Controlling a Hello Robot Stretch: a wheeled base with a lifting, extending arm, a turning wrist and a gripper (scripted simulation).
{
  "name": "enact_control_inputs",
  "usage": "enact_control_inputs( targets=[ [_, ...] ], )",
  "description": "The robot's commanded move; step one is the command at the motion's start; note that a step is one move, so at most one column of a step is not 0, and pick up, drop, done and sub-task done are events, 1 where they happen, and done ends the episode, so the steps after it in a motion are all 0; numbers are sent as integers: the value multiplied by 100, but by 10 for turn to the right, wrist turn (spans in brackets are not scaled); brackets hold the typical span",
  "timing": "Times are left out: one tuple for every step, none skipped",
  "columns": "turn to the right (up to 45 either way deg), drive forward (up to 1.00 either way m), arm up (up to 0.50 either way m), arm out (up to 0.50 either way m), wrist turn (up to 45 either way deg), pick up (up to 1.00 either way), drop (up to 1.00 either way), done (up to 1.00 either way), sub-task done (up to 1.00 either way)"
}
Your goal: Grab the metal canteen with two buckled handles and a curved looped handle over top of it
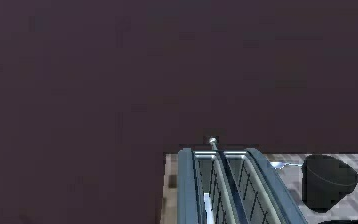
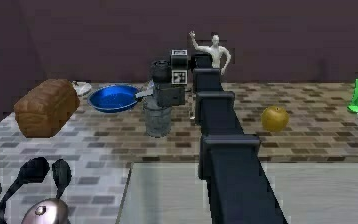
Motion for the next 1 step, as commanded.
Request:
enact_control_inputs(
  targets=[
    [0,0,0,0,0,100,0,0,0]
  ],
)
